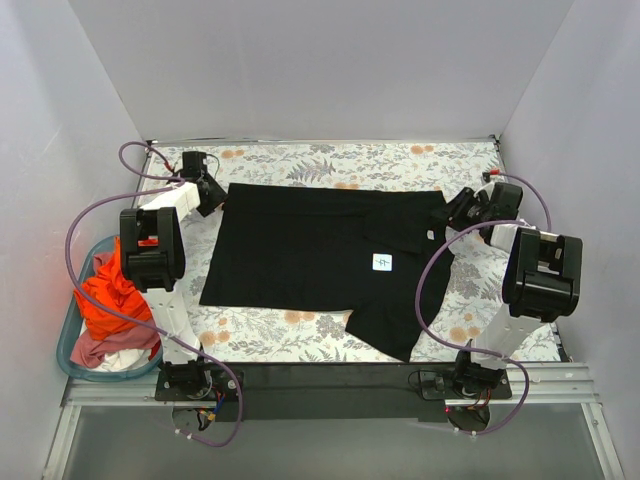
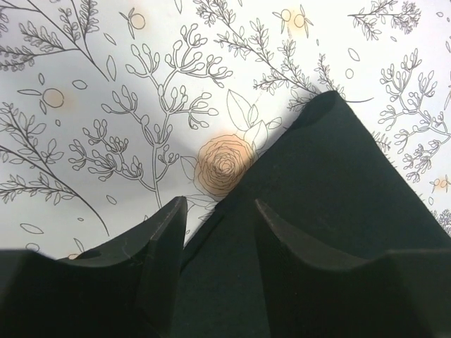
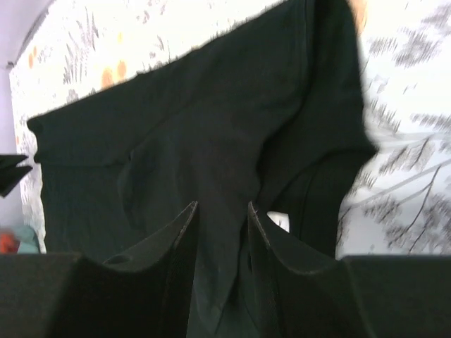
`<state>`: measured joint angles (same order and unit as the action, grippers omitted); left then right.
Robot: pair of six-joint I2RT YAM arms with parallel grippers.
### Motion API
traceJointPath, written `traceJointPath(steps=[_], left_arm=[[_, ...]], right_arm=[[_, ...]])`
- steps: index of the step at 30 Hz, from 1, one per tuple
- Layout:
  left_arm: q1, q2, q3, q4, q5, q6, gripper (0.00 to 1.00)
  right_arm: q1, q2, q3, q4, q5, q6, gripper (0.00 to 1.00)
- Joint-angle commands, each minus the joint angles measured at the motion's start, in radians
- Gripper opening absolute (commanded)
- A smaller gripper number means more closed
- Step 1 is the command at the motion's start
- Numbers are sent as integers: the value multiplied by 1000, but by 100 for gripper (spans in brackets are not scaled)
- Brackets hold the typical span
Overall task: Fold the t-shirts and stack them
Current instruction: Fold the tshirt
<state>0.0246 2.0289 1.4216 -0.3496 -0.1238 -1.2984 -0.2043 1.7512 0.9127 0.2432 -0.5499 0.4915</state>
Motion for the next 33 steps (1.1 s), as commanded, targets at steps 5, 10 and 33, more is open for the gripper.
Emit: traceJointPath(steps=[5, 10, 33], left_arm=[[6, 24, 22, 31, 36, 19, 40], [8, 33, 8, 38, 58, 11, 37], [6, 21, -6, 47, 64, 24, 1]], right_arm=[[25, -74, -77, 24, -42, -22, 40], [26, -79, -98, 24, -47, -27, 40], [77, -108, -173, -2, -2, -39, 42]])
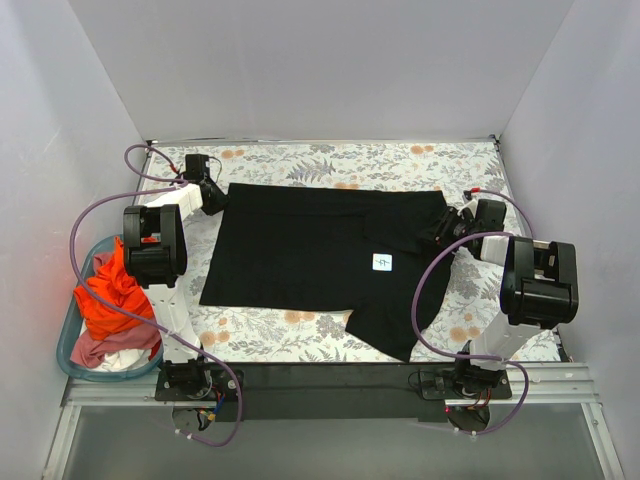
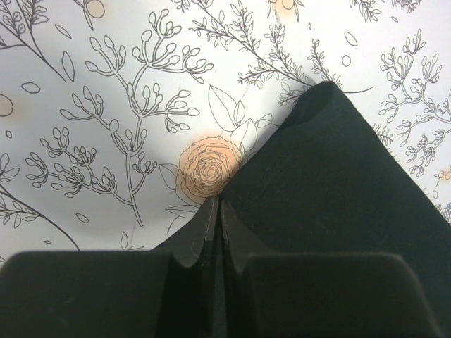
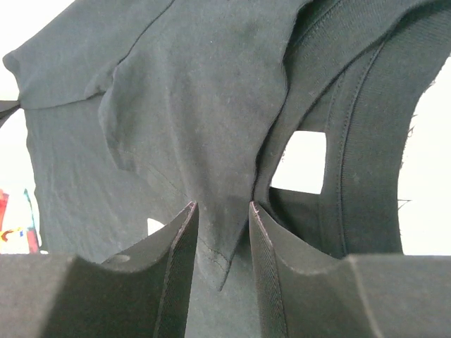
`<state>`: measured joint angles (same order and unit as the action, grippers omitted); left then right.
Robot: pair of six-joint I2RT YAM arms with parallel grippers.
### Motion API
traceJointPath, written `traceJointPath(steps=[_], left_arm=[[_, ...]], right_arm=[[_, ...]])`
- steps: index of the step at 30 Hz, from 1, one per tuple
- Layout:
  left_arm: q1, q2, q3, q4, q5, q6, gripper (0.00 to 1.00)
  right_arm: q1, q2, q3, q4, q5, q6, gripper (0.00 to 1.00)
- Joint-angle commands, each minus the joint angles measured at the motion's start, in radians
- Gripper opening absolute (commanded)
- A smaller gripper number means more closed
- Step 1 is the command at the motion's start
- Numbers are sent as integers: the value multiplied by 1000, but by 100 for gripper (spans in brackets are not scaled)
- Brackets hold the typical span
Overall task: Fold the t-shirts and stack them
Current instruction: Fold the tshirt
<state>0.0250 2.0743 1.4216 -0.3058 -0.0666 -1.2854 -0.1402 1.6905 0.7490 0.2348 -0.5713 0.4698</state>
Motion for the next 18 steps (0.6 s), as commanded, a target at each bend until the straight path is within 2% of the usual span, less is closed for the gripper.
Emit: traceJointPath(steps=[1, 13, 18], left_arm=[[6, -29, -6, 4, 10, 11, 0], [7, -37, 13, -19, 30, 14, 0], [7, -49, 28, -30, 30, 18, 0]], right_arm=[[14, -48, -11, -2, 34, -25, 42], [30, -37, -19, -31, 39, -25, 42], [33, -40, -17, -37, 28, -23, 34]])
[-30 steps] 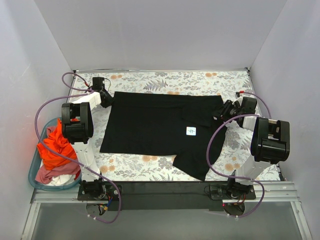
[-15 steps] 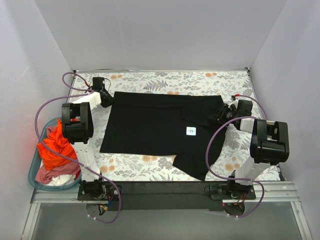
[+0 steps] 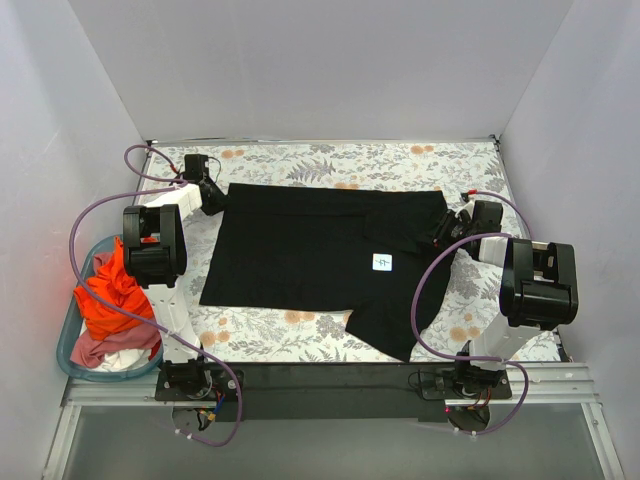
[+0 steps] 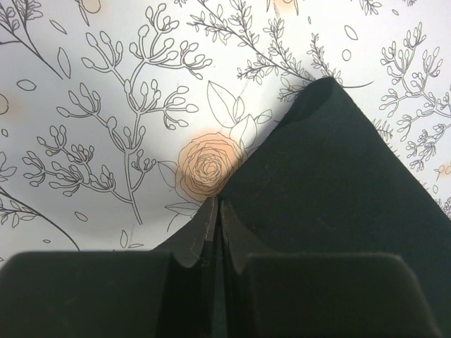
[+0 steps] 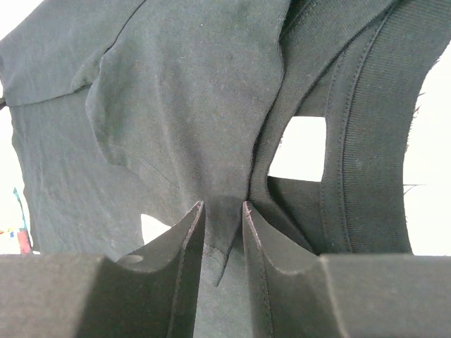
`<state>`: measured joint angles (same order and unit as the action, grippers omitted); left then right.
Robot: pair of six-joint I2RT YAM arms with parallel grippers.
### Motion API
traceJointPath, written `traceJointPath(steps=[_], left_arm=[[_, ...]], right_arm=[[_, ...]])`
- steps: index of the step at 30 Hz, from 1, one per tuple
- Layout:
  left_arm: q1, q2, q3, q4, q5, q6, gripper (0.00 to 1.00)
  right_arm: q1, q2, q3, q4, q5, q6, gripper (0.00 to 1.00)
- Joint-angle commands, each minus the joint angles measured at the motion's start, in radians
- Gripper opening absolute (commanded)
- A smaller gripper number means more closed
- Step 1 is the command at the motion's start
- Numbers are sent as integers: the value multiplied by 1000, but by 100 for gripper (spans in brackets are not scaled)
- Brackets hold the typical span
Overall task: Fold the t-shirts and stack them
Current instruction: Fold the tshirt
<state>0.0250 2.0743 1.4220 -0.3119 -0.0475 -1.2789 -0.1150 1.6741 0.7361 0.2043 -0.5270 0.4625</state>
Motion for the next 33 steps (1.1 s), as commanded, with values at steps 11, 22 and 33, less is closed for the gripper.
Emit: traceJointPath(steps=[11, 22, 33], left_arm=[[7, -59, 32, -39, 26, 7, 0], [6, -68, 86, -81, 31, -2, 0], [6, -77, 163, -165, 29, -10, 0]], right_arm=[[12, -16, -23, -55, -7, -16, 33], [12, -114, -4, -77, 7, -15, 1], [12, -232, 25, -134, 61, -7, 1]])
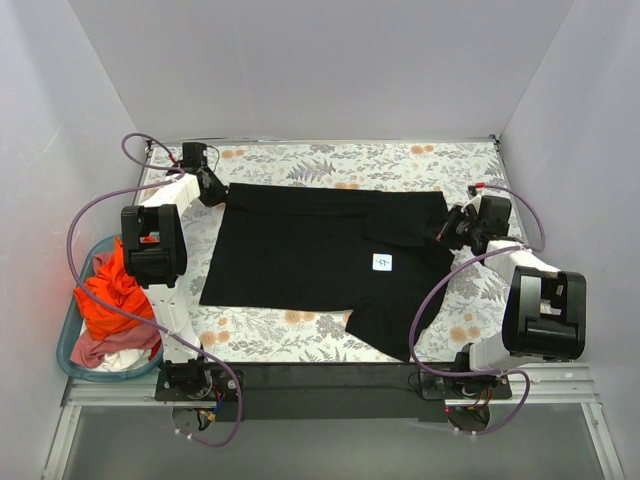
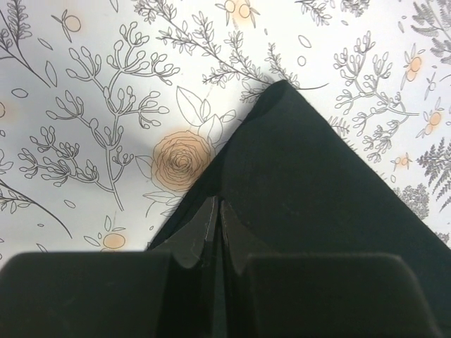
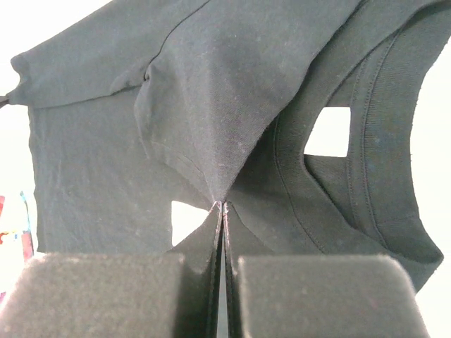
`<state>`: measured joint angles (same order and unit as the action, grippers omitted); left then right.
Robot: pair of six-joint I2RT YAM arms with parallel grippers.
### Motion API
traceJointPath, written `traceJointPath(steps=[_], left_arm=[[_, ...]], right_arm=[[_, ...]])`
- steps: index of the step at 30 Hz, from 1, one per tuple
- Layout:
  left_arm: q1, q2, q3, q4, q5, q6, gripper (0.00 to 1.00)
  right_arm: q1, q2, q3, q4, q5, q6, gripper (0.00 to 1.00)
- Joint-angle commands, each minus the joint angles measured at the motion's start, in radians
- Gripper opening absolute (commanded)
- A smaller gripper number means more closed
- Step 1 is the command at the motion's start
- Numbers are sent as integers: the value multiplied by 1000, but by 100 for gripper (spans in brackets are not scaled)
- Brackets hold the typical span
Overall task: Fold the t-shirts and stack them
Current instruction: Fold the tshirt
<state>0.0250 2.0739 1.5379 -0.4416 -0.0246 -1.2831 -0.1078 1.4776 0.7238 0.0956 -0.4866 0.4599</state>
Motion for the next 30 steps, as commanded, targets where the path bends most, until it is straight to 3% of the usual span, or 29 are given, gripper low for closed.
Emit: traceJointPath(steps=[1, 30], left_arm=[[7, -78, 51, -40, 8, -4, 0], [23, -113, 107, -128, 15, -22, 0]], right_arm=[[5, -40, 43, -28, 23, -6, 1], [2, -117, 95, -63, 91, -6, 1]])
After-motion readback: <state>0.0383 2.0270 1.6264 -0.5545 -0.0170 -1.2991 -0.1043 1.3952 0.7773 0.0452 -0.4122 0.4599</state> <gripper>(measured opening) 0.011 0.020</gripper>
